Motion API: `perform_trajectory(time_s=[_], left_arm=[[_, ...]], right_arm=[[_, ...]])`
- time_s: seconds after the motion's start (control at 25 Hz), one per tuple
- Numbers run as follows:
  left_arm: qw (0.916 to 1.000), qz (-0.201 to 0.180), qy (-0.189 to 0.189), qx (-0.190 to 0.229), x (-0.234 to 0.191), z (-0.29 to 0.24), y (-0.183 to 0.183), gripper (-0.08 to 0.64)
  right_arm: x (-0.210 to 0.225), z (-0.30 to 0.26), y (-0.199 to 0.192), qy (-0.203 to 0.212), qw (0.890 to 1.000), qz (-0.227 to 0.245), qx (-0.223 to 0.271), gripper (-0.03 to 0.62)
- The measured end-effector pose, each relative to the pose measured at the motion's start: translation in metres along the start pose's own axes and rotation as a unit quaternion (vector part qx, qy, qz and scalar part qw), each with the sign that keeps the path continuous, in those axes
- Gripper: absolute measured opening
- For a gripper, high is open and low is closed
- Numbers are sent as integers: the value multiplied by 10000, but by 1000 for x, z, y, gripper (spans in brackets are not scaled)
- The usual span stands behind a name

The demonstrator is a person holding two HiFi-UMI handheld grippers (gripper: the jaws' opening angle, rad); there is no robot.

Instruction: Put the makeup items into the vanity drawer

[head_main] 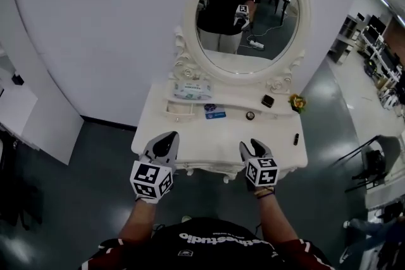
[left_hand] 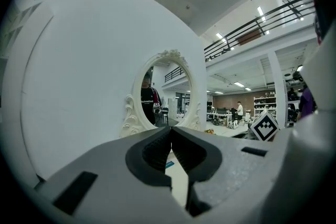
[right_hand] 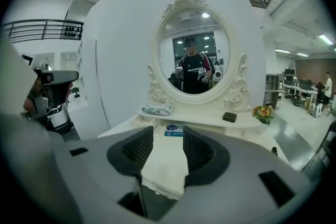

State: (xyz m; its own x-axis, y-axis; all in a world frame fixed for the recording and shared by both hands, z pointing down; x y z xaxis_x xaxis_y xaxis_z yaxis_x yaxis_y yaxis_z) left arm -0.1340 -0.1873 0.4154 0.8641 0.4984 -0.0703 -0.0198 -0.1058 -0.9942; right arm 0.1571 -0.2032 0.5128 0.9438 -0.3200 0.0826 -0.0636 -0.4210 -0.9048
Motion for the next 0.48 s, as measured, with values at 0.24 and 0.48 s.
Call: perform_trajectory(time_s=[0.24,0.48], left_arm=[[9997,-138,-188,61,39,-20,11,6],[9994,-236,-204,132,68,-31,18,6]], right_arm=[[39,48,15,-193,9992,-133,326,173],[68,90,41,-326,9965,-110,761,166]])
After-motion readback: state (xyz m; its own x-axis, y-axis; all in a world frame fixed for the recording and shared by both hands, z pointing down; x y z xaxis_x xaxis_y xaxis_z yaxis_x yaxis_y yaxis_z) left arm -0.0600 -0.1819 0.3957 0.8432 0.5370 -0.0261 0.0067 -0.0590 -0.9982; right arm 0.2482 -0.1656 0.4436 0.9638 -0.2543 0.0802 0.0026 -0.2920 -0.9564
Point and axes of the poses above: the fingertips, and each gripper's own axes: z backward along the fingers, x to its right, y out of its top, the point moved 5 cm from there along z, backward along the fingers, and after that the axes turned 3 degrees about y, right-handed, at the moved point
